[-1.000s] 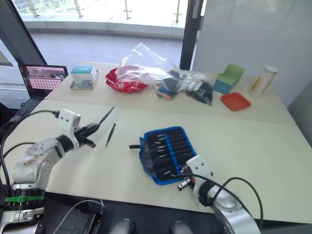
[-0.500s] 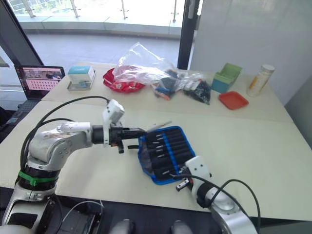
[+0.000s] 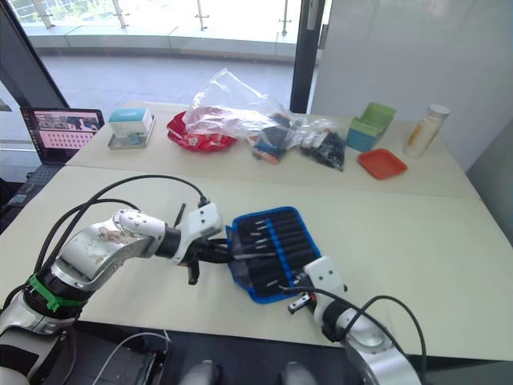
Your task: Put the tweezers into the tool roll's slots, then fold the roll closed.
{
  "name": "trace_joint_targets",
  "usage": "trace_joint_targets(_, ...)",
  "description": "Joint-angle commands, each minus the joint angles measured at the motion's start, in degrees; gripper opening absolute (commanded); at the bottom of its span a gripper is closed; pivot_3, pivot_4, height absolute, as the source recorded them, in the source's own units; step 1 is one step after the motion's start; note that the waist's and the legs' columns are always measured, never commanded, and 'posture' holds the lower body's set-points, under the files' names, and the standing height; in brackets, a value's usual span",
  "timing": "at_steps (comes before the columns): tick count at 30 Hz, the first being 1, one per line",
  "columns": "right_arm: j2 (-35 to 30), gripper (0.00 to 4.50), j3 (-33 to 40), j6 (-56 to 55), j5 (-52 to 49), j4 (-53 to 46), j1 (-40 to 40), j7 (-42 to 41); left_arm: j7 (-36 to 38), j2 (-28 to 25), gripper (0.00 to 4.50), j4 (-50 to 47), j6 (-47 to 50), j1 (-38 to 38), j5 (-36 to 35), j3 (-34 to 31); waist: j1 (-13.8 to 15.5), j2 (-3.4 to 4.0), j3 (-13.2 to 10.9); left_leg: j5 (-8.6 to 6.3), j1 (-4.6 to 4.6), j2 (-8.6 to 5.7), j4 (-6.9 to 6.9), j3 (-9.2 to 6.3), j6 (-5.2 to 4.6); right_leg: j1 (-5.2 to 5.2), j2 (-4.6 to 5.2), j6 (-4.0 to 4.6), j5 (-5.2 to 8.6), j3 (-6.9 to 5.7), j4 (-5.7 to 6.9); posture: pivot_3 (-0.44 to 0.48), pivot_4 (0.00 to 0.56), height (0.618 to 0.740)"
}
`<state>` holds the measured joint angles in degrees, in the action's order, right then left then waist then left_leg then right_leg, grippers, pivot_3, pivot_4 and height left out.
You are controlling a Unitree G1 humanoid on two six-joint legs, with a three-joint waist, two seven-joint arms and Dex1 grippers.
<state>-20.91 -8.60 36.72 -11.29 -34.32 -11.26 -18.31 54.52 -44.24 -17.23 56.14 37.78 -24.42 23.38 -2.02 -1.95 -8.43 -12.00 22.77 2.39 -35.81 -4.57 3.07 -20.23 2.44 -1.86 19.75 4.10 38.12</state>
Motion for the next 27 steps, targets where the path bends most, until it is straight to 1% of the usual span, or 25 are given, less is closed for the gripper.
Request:
trace_joint_targets(1, -0.10, 0.00, -2.41, 2.54, 0.66, 3.29, -2.21, -0.04, 1.05, -0.67, 0.02, -2.05, -1.08, 1.59, 1.90, 0.95, 0.00, 0.00, 0.00, 0.00, 0.00, 0.00, 0.00, 0.00, 0.00, 0.00, 0.00, 0.00, 0.00, 0.00, 0.00, 0.000, 0.150, 0.723)
trace_joint_targets(8, -0.21, 0.00, -2.32, 2.63, 0.62, 3.12, -2.18, -0.20, 1.27, -0.18, 0.02, -1.88, -0.20, 1.91, 3.13, 1.59, -0.05, 0.00, 0.00, 0.00, 0.01, 0.00, -0.01, 0.00, 0.00, -0.01, -0.01, 0.00, 0.00, 0.00, 0.00, 0.000, 0.150, 0.723)
trace_joint_targets(17, 0.07, 0.00, -2.69, 2.95, 0.67, 2.90, -2.17, 0.05, 2.14, 1.46, 0.02, 0.72, -2.78, 3.59, 7.70, 5.91, -0.06, 0.00, 0.00, 0.00, 0.02, -0.01, -0.03, 0.01, 0.00, -0.01, -0.01, 0.00, 0.00, 0.01, 0.00, 0.000, 0.150, 0.723)
trace_joint_targets(27, 0.62, 0.00, -2.89, 3.30, 0.78, 2.11, -2.71, 0.58, 2.02, 7.28, 0.02, 5.37, -5.02, 5.70, 11.31, 8.46, 0.07, -0.01, 0.01, 0.00, 0.04, -0.01, -0.07, 0.01, -0.01, 0.00, -0.01, 0.00, 0.00, 0.00, 0.03, 0.000, 0.150, 0.723)
